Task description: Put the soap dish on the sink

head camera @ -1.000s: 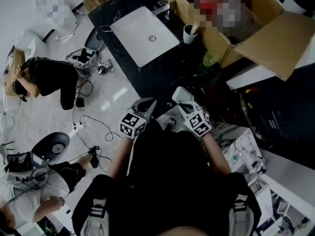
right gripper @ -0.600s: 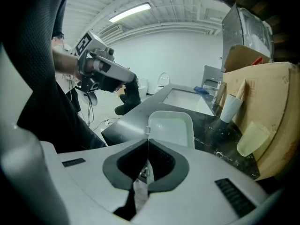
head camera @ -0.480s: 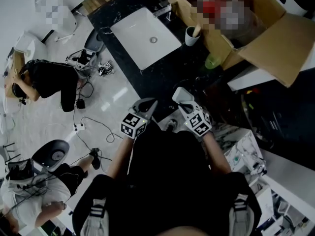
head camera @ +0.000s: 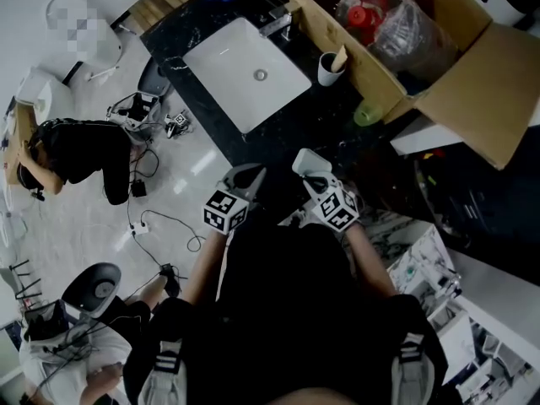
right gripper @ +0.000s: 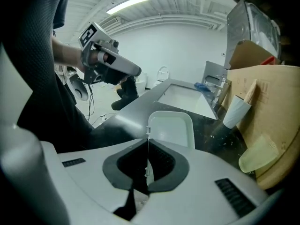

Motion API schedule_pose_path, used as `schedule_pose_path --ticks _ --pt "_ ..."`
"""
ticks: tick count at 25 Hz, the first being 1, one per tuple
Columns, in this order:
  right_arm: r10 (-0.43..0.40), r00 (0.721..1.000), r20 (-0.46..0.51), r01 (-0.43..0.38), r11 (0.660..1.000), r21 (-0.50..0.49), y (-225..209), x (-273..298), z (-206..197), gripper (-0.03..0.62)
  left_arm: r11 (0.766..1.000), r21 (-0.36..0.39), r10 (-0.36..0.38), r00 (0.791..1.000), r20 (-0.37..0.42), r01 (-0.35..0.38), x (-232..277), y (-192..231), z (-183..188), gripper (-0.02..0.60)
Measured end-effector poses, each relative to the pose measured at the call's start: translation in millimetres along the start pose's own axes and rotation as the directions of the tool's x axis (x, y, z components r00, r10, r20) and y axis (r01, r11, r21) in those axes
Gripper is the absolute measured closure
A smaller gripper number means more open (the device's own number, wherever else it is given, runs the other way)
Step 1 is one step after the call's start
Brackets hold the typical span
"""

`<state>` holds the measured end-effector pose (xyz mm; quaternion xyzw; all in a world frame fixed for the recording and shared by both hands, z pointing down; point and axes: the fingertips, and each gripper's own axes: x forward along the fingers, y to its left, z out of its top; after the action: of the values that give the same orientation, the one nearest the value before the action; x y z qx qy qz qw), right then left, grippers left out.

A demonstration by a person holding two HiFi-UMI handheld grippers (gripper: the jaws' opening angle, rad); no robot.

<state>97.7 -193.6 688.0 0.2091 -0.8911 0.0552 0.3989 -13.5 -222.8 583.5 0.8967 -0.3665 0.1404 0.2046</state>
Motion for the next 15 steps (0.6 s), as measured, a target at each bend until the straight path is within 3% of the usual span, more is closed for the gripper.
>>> schedule_pose_path --ticks 15 --pt "0.015 1.000 -0.023 -0.015 1.000 0.025 -35.6 47.8 30.9 0.595 0.998 0.016 -0.057 0.997 -0.046 0.058 35.2 52.1 26.2 0.583"
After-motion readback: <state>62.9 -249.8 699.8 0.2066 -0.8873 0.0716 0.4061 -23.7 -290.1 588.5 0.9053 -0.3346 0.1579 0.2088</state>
